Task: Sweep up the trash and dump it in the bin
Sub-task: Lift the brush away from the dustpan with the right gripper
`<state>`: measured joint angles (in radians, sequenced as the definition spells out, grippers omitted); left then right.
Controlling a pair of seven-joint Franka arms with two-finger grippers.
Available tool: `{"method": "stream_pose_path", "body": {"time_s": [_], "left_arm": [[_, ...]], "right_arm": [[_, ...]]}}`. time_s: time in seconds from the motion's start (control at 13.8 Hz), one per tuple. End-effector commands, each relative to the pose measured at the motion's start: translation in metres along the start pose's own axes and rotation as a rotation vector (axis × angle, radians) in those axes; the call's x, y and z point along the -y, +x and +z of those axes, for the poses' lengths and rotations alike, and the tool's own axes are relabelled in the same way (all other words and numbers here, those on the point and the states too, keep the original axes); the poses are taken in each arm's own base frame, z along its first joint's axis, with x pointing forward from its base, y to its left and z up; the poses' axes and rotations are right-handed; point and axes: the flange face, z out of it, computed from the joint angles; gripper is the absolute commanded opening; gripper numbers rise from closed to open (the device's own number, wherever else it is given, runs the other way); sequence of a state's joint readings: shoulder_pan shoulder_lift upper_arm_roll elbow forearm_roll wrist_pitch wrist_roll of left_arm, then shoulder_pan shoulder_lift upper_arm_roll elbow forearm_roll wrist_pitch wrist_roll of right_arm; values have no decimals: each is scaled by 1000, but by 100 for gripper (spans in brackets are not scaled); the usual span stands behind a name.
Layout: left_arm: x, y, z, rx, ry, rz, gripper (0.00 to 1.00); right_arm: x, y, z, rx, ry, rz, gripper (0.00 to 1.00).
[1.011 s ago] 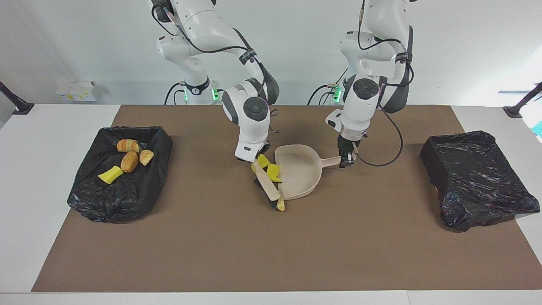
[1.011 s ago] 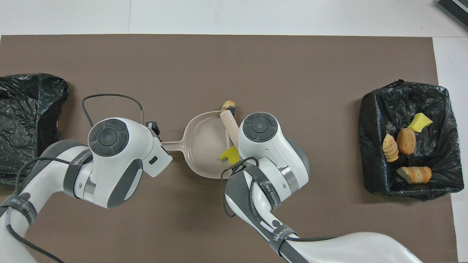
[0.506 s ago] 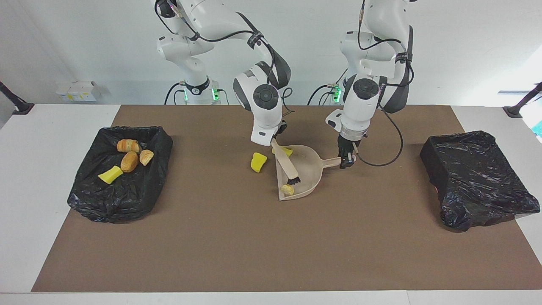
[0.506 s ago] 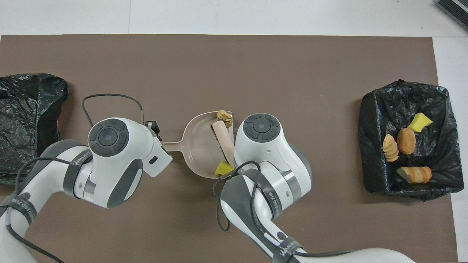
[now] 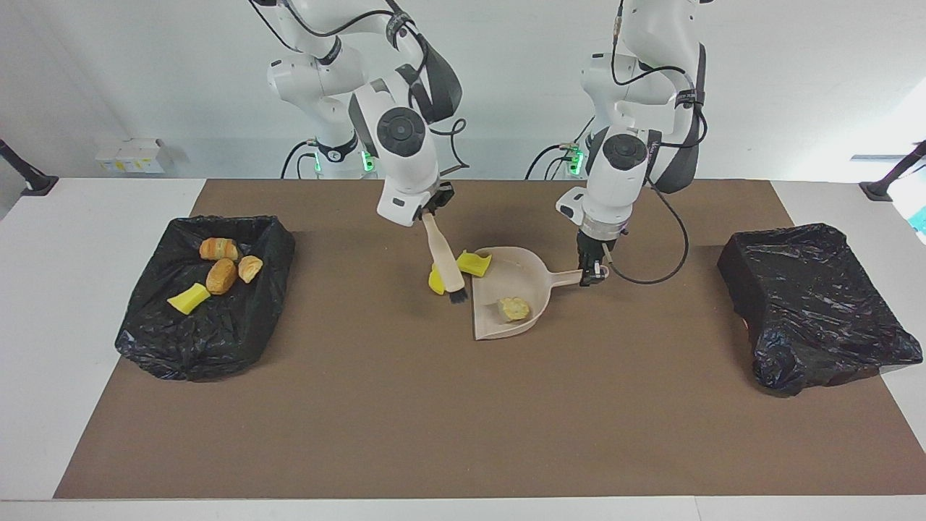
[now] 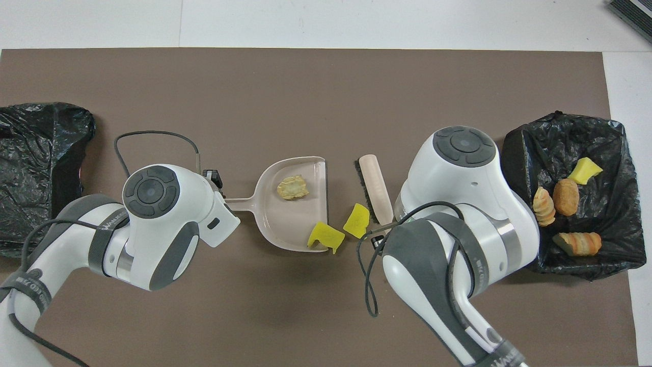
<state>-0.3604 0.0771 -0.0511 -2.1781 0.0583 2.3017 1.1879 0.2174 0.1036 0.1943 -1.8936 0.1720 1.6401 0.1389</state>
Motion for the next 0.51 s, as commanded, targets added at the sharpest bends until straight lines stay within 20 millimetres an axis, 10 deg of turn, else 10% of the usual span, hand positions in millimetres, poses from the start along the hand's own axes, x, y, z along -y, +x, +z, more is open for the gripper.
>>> {"method": "stream_pose_path", "body": {"time_s": [0.0,0.43], "left_arm": [[-3,-2,-2,15,-1,21,0],[-4,-2,-1,24,-16,33,0]], "right_arm": [[-26,-18,28,-5,-14,109,0],[-31,-54,107,-58,-39,271,0]]}}
